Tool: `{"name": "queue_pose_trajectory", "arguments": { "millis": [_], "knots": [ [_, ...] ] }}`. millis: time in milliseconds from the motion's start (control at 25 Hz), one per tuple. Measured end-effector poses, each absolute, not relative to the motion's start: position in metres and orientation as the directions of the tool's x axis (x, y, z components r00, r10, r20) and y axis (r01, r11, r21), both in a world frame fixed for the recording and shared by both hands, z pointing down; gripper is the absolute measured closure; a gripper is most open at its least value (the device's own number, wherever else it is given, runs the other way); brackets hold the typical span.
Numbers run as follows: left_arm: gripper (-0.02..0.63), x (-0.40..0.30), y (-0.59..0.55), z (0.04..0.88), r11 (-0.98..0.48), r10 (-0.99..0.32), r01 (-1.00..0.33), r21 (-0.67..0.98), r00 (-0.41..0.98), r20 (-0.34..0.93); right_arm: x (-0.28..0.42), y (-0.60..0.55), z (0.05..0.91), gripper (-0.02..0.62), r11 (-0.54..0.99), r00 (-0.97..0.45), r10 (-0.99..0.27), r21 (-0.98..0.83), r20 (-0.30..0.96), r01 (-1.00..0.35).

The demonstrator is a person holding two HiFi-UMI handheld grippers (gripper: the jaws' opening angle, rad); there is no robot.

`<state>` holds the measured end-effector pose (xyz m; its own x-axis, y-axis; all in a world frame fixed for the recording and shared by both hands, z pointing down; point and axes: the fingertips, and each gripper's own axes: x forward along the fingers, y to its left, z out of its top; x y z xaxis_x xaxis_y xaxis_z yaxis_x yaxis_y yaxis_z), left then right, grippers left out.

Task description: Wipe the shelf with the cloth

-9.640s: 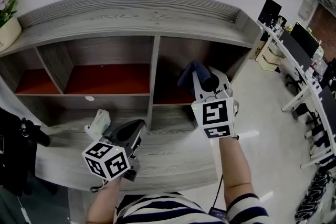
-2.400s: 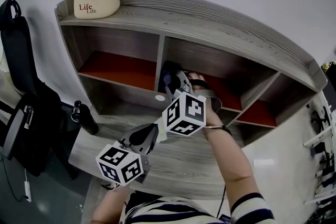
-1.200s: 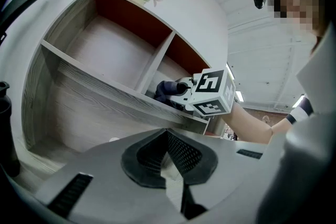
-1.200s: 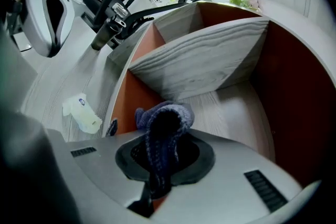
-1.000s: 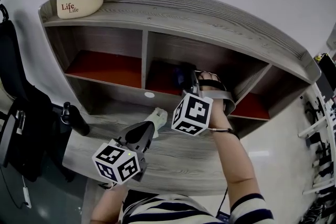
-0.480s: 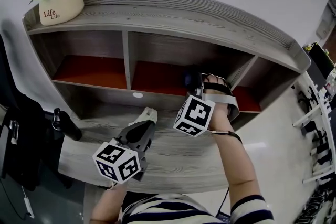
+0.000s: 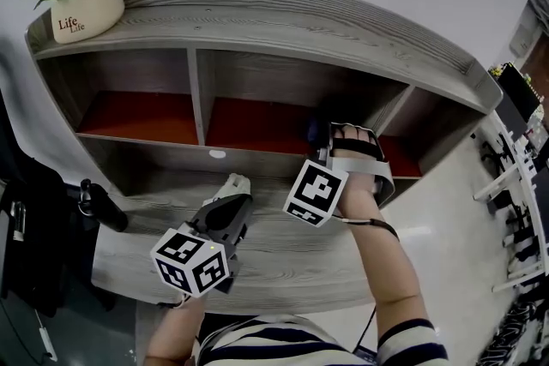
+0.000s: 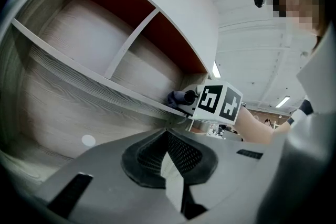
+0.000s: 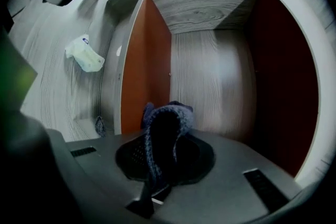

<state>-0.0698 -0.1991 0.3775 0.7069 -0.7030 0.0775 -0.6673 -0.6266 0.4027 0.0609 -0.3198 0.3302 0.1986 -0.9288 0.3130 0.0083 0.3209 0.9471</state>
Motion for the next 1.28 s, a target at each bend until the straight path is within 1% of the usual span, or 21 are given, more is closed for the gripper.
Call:
{"name": "queue_pose_trajectory", "arguments": {
  "millis": [320, 520, 600, 720, 840, 1000, 1080, 1160, 1280],
  "knots": [
    [0.591, -0.069, -0.198, 0.379, -0.627, -0.701, -0.668, 0.401, 0.708, 0.083, 0.075, -0.314, 0.33, 0.551, 0.334, 0.26, -0.911, 0.943, 0.32, 0.009],
    [0.591, -0.069, -0.196, 0.38, -0.627, -0.7, -0.668, 0.4, 0.709, 0.086, 0.074, -0.314, 0.326, 0.551, 0.315, 0.244, -0.92, 0.949, 0.306, -0.002],
    [0.591, -0.069, -0.195, 0.379, -0.627, -0.701, -0.668, 0.4, 0.708, 0.084, 0.072, -0.315, 0.313, 0.551, 0.252, 0.214, -0.945, 0.968, 0.25, -0.018],
    [0.591, -0.07, -0.195, 0.379, -0.625, -0.704, -0.671, 0.4, 0.705, 0.082, 0.069, -0.315, 0.277, 0.551, 0.1, 0.167, -0.98, 0.995, 0.103, -0.027],
    [0.591, -0.07, -0.194, 0.377, -0.626, -0.705, -0.67, 0.4, 0.705, 0.077, 0.067, -0.312, 0.243, 0.551, -0.033, 0.133, -0.991, 0.999, -0.032, -0.006],
    [0.591, -0.069, -0.193, 0.376, -0.628, -0.704, -0.668, 0.399, 0.706, 0.073, 0.067, -0.307, 0.213, 0.551, -0.153, 0.109, -0.982, 0.988, -0.156, 0.036],
    [0.591, -0.069, -0.193, 0.376, -0.627, -0.705, -0.668, 0.399, 0.705, 0.072, 0.067, -0.305, 0.202, 0.551, -0.2, 0.094, -0.974, 0.977, -0.207, 0.075],
    [0.591, -0.071, -0.193, 0.376, -0.626, -0.707, -0.669, 0.401, 0.703, 0.071, 0.066, -0.304, 0.196, 0.551, -0.235, 0.076, -0.966, 0.961, -0.248, 0.148],
    [0.591, -0.073, -0.193, 0.377, -0.622, -0.71, -0.67, 0.405, 0.701, 0.07, 0.066, -0.305, 0.193, 0.551, -0.253, 0.06, -0.959, 0.932, -0.277, 0.26]
  ]
}}
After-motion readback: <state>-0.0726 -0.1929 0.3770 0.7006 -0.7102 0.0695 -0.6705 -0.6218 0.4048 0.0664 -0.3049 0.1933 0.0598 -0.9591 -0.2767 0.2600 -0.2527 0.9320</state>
